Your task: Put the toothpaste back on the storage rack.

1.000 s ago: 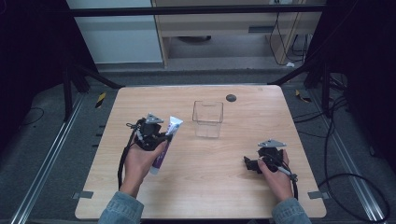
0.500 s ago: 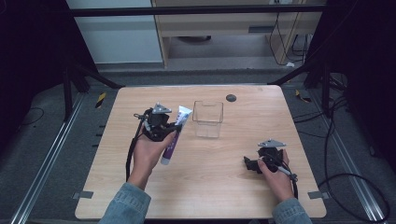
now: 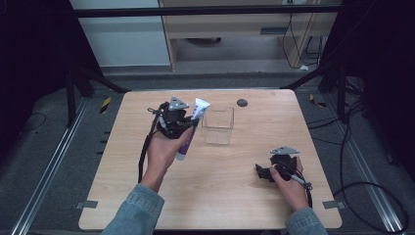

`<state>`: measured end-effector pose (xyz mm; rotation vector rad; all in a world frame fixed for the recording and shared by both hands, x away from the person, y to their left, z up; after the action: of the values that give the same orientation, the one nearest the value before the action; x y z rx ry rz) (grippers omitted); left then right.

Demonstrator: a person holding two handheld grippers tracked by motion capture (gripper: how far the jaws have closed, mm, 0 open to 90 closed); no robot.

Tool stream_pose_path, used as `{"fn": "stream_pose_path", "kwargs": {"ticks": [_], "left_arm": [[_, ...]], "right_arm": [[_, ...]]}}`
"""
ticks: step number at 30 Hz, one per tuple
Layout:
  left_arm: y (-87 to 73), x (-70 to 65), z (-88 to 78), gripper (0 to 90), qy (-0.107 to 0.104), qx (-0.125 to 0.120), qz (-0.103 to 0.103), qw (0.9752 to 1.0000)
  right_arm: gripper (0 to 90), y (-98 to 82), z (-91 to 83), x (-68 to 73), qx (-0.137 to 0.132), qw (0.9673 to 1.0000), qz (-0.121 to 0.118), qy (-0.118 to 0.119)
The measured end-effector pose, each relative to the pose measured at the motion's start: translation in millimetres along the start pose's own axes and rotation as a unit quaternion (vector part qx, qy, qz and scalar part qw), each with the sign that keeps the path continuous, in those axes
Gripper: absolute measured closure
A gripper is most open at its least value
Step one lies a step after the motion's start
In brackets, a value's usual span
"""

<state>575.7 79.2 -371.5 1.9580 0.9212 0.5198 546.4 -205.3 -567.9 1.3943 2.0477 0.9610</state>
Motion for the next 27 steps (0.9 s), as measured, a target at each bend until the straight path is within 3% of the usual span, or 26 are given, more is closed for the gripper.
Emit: {"fn": "stream_pose_path", "kwargs": {"ticks": [7,11,24,27], "left_arm": [[7.5,-2.6,5.2,79.1,0.011,-0.023,0.008,0.9996],[11.5,-5.2,6.3,79.1,0.006,-0.033,0.002,0.9994],[58.0,-8.6,21.7,79.2,0.006,-0.064,0.017,0.9978],[63.4,-8.3,26.3,79.2,-0.003,-0.072,0.004,0.9974]], "right_arm": [[0.4,0.2,0.2,0.0,0.0,1.0,0.001,-0.002],[0.4,0.4,0.1,0.8,0.0,1.0,0.005,-0.004],[0.4,0.3,0.2,0.7,0.001,1.0,0.004,-0.005],[0.4,0.2,0.0,0.7,0.001,1.0,0.004,-0.006]]}}
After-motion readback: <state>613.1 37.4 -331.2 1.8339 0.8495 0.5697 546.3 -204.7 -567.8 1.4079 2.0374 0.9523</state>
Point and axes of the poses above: each handheld gripper's, and its own axes: z roughly forward along the jaws, y roughly out of its top, x roughly to its left, the point moved 8 cm from there along z, roughly forward along the jaws, and after that the axes turned 4 degrees about -x, right-handed, at the moved point
